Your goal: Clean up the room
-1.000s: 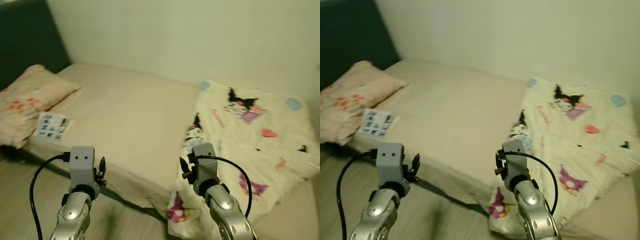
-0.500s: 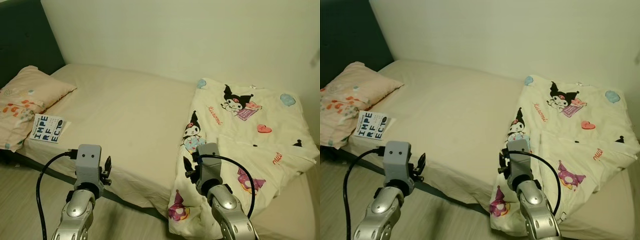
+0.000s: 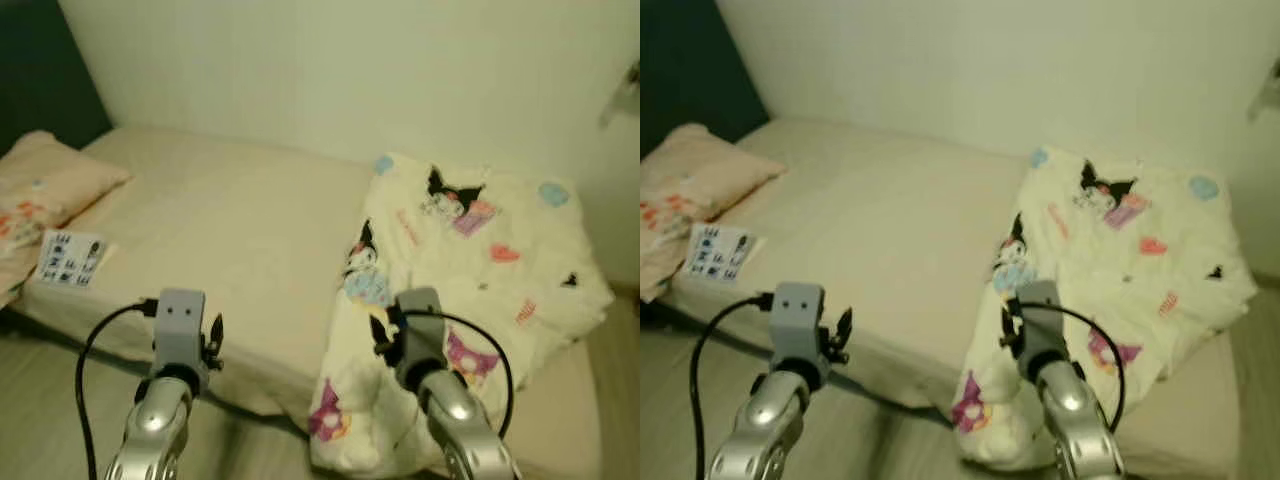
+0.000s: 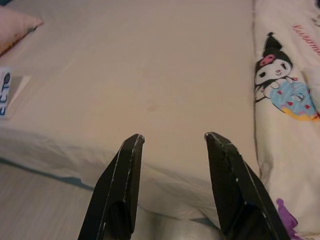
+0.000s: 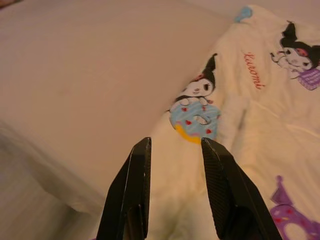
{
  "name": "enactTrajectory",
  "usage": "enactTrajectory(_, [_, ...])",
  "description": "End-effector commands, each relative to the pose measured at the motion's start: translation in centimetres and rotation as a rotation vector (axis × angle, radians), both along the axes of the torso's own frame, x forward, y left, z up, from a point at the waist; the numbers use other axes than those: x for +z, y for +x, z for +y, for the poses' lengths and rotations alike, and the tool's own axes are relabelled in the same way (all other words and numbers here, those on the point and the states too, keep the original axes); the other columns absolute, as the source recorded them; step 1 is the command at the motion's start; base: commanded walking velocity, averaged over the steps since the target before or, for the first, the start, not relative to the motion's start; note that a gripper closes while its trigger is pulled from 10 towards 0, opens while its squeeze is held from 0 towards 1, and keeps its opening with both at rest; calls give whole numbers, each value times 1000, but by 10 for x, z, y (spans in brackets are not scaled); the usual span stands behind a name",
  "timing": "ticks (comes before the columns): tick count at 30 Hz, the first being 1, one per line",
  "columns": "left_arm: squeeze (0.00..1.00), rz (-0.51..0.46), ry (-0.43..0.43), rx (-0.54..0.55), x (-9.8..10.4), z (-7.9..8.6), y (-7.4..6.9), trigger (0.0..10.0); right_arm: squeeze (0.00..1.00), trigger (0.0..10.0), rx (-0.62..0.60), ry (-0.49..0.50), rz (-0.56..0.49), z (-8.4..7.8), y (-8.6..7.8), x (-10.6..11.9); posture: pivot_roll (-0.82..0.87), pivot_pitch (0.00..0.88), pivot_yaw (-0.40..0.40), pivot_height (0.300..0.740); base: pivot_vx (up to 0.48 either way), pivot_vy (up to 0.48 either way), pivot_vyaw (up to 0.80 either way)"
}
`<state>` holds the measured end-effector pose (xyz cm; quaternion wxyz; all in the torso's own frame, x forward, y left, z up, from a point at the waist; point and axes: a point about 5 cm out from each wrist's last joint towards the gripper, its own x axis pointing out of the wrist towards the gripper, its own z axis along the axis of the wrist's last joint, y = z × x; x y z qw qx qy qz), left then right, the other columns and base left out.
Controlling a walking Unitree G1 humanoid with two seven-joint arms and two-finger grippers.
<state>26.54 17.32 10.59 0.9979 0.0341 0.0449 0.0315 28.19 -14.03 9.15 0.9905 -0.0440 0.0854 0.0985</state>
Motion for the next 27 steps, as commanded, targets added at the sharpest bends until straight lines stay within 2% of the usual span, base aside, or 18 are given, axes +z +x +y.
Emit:
enactTrajectory(1, [0,35,2,17,-7,4,-3,10000,0,10000,7,14,11,3,-3,-3,-77,127,-12,740,0,-322,0])
enactTrajectory(13, [0,43,-2,32,-8,6,-3,10000,0,10000,2,14,9,1,-3,-3,-80,124,-11,740,0,-318,0])
enactTrajectory(17, [0,74,-32,36,-11,6,-3,10000,0,10000,2,13,9,1,-3,-3,-80,124,-11,740,0,0,0])
enactTrajectory(25, [0,64,-47,27,-11,4,-2,10000,0,10000,-1,14,10,0,-3,-3,-81,123,-10,740,0,442,0])
enactTrajectory(27, [0,61,-37,20,-10,4,-2,10000,0,10000,-2,14,8,0,-3,-2,-81,123,-10,740,0,0,0])
